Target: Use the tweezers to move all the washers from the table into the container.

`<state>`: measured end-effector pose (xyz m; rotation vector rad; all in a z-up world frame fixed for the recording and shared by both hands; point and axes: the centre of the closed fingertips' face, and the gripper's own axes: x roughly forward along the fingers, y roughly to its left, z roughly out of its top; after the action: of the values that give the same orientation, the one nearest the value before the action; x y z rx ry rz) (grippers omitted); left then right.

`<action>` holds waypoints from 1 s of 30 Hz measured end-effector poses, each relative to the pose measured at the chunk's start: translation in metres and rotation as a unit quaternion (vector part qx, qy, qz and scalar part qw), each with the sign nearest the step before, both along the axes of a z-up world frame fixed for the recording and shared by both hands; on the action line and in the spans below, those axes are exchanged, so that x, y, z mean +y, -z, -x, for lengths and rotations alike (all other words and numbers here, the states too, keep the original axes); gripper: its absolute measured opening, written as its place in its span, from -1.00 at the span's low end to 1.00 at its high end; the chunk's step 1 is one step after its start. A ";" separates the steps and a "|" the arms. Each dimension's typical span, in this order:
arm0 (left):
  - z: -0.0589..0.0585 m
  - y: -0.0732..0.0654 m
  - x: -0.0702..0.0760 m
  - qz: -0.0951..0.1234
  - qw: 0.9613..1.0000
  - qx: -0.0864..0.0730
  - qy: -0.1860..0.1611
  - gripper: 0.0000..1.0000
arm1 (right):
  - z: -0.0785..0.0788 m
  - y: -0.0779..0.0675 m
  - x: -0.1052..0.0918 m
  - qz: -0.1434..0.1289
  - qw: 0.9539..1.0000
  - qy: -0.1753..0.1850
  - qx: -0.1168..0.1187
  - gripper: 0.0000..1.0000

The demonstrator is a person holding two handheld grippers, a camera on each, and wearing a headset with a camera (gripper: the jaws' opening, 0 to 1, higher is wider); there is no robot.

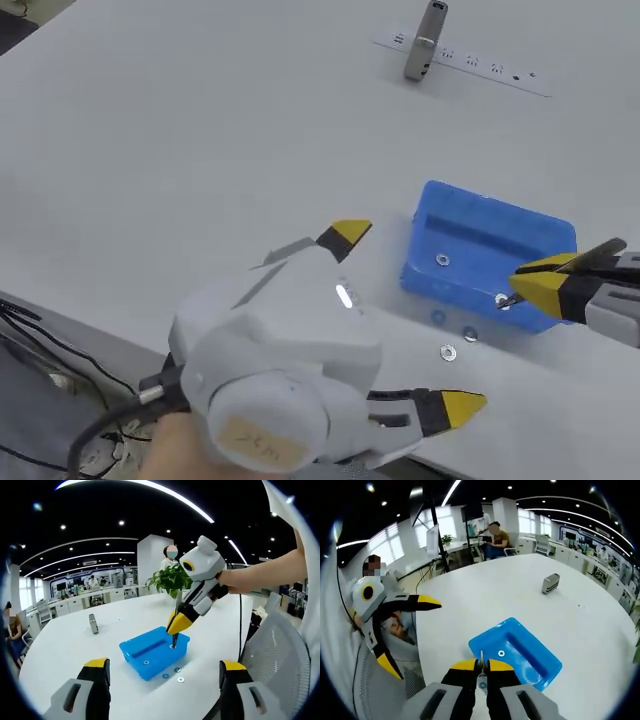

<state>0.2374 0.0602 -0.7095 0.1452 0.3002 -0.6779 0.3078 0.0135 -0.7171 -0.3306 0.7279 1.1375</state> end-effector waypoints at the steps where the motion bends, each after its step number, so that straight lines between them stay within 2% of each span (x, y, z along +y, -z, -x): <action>1: 0.000 0.000 0.000 0.000 1.000 -0.001 0.000 0.84 | -0.004 0.001 0.000 0.002 1.000 0.001 -0.001 -0.95; 4: 0.000 -0.001 0.000 0.003 1.000 -0.001 0.000 0.84 | -0.018 0.005 0.003 0.006 1.000 0.005 -0.004 -0.95; 9: 0.000 -0.001 0.000 0.002 1.000 -0.001 -0.001 0.84 | -0.041 0.020 0.012 -0.006 0.999 0.029 0.017 -0.95; 11: 0.000 -0.001 0.000 0.004 1.000 0.001 0.000 0.84 | -0.045 0.025 0.015 -0.008 0.999 0.031 0.021 -0.95; 14: 0.000 0.000 -0.001 0.004 1.000 0.001 0.002 0.84 | -0.049 0.032 0.021 -0.012 0.999 0.032 0.030 -0.94; 17: 0.000 0.001 0.000 0.001 1.000 0.003 0.000 0.83 | -0.052 0.047 0.020 0.009 0.999 0.031 0.034 -0.94; 20: 0.000 0.003 0.000 0.000 1.000 0.007 0.000 0.83 | -0.052 0.057 0.019 0.015 0.999 0.031 0.037 -0.94; 25: 0.000 0.002 0.000 -0.003 1.000 0.006 0.001 0.82 | -0.053 0.064 0.019 0.026 0.999 0.028 0.027 -0.94; 30: 0.001 0.002 -0.001 -0.002 1.000 0.006 0.003 0.82 | -0.053 0.066 0.020 0.023 0.999 0.036 0.032 -0.94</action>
<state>0.2368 0.0591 -0.7114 0.1462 0.3131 -0.6835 0.3612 0.0335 -0.7834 -0.3059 0.8165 1.0683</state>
